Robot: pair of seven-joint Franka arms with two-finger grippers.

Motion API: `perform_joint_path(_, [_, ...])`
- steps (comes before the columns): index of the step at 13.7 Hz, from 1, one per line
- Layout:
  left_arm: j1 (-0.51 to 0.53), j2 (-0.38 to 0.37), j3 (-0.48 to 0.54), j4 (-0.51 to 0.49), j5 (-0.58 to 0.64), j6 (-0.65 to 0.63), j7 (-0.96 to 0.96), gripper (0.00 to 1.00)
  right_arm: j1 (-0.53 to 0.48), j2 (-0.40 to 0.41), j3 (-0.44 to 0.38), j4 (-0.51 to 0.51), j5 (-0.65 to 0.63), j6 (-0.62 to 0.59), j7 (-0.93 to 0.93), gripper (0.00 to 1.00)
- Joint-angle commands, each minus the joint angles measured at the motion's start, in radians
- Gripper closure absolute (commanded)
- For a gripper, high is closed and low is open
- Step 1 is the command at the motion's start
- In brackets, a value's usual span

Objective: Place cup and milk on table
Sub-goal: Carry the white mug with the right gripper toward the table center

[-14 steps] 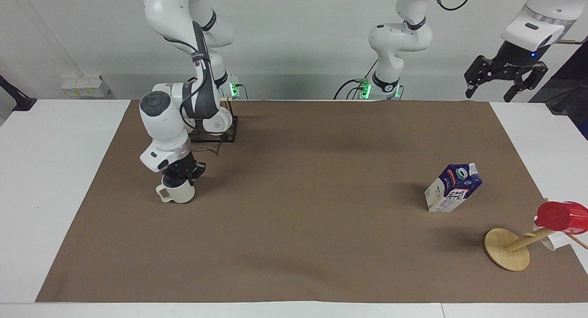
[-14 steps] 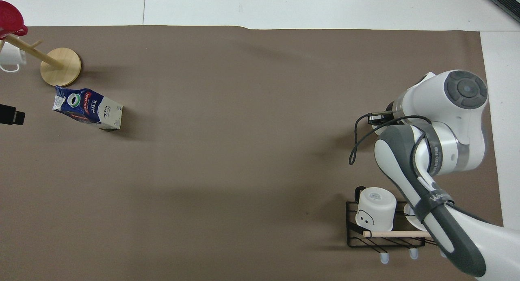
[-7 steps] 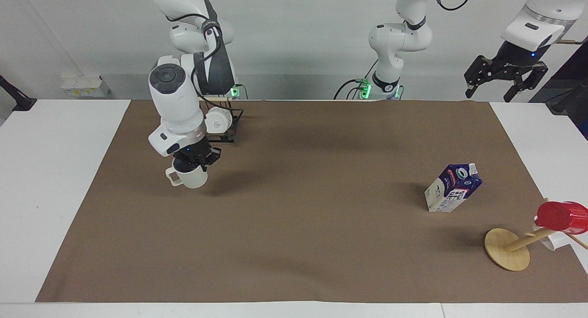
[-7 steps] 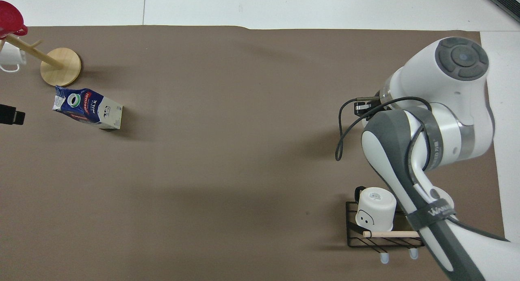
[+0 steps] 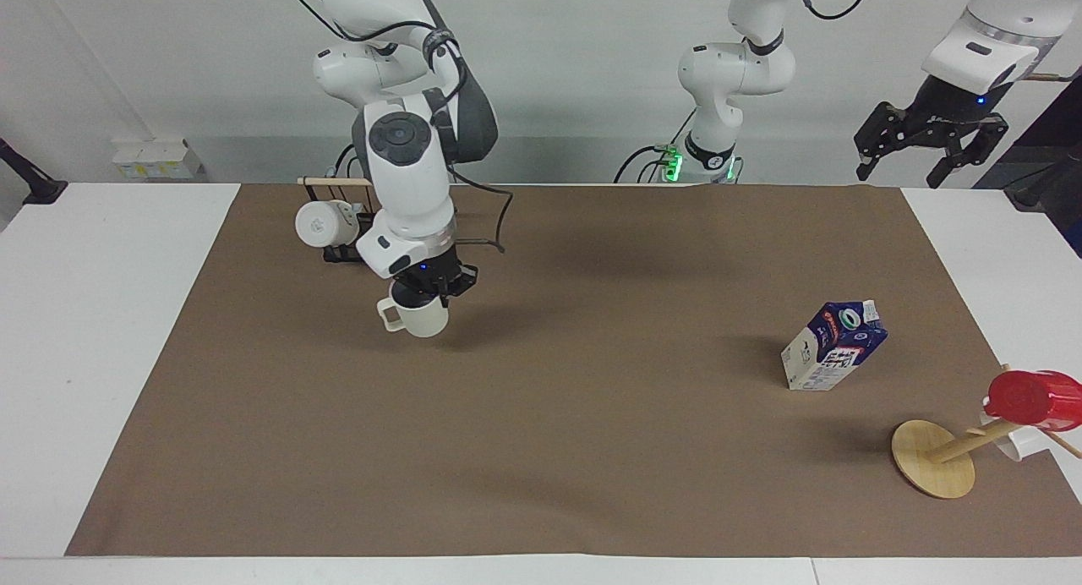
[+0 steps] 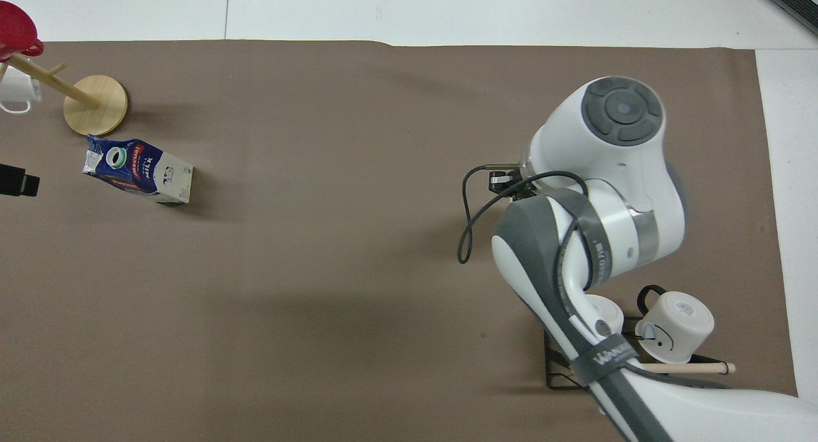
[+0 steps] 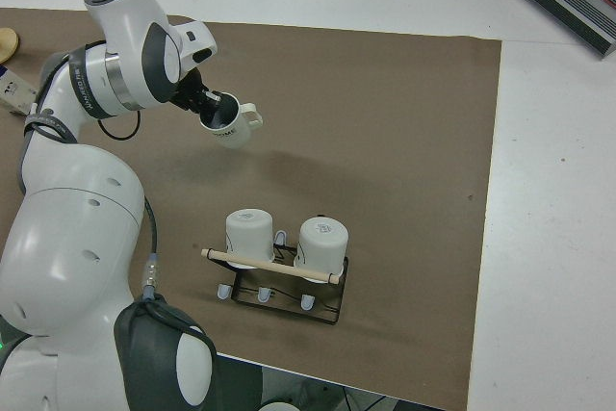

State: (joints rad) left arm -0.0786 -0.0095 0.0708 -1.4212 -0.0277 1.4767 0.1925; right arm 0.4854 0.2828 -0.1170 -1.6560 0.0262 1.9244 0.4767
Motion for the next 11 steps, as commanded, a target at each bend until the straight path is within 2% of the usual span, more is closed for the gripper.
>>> perform_joint_path(1, [-0.013, -0.027, 0.009, -0.036, 0.003, 0.019, -0.008, 0.0, 0.059, 0.079, -0.001, 0.085, 0.027, -0.002, 0.089, 1.0])
perform_joint_path(6, [-0.013, -0.027, 0.007, -0.038, 0.003, 0.019, -0.008, 0.0, 0.151, 0.176, -0.001, 0.125, 0.029, 0.074, 0.155, 1.0])
perform_joint_path(11, [-0.015, -0.027, 0.007, -0.038, 0.003, 0.019, -0.008, 0.0, 0.182, 0.187, 0.003, 0.116, 0.017, 0.122, 0.066, 1.0])
